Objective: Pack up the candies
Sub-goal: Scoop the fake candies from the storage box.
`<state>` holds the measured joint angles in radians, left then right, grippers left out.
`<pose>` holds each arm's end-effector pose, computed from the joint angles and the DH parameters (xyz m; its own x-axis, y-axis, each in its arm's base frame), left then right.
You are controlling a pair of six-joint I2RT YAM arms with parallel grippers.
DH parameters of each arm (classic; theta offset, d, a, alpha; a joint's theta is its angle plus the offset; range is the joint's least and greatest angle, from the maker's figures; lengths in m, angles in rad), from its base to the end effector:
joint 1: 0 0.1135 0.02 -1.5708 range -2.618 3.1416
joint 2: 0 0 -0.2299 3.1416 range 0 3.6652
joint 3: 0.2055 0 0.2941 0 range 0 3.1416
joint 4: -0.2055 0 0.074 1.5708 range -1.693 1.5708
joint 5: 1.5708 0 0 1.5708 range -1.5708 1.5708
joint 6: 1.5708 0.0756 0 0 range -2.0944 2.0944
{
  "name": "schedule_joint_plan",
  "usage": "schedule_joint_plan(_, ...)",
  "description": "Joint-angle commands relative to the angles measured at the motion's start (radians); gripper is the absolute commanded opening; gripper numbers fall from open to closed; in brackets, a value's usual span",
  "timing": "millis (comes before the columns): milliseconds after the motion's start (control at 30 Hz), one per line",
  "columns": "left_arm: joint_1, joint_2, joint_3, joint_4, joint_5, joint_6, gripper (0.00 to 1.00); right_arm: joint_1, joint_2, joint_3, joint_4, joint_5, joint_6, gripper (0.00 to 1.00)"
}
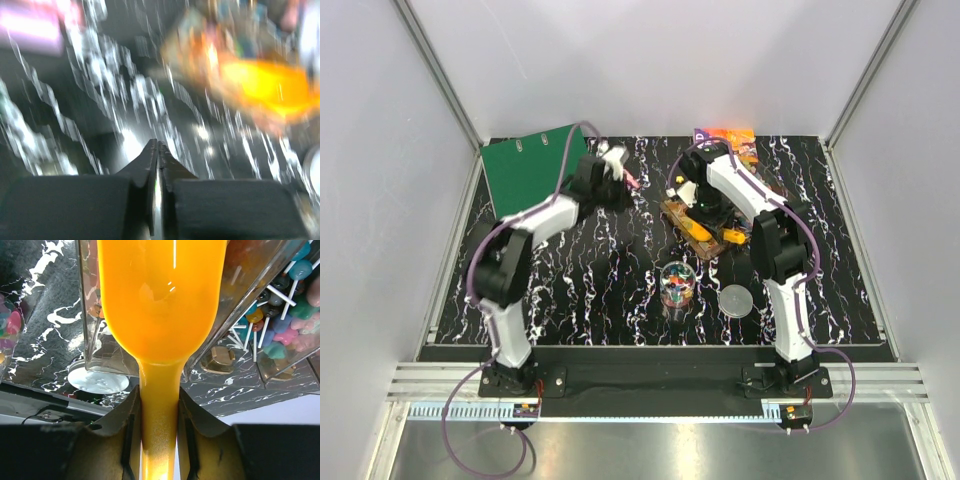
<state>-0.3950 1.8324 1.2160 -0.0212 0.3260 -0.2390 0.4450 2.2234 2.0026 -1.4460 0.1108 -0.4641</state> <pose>0.4209 -0.2017 0.1314 -0.6763 0.0390 -0.7356 0.4549 0.8075 -0.3754 0.4002 0.1816 0.1432 -0.6076 -0.7826 0.1350 -0.7933 0.6063 -0.0555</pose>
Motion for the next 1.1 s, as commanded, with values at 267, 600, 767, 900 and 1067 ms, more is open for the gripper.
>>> schedule_joint_plan(267,0.058,0.562,0.732,-0.003,0.133,-0.141,0.0,0.017,-0.011,-0.047,-0.192,-0.108,0.022,0.0)
schedule_joint_plan(600,-0.034,0.665,0.788,0.0,0.203,-0.216,0.0,0.017,0.002,-0.031,-0.194,-0.102,0.028,0.0)
schedule_joint_plan(767,-0.08,0.656,0.748,0.0,0.228,-0.249,0.0,0.026,0.051,0.062,-0.194,-0.108,0.038,0.0)
schedule_joint_plan(900,-0.099,0.651,0.717,0.004,0.249,-0.29,0.0,0.026,0.096,0.131,-0.194,-0.143,0.051,0.0)
schedule_joint_plan(1067,-0.104,0.65,0.7,0.007,0.251,-0.286,0.0,0.026,0.142,0.211,-0.192,-0.219,0.085,0.0)
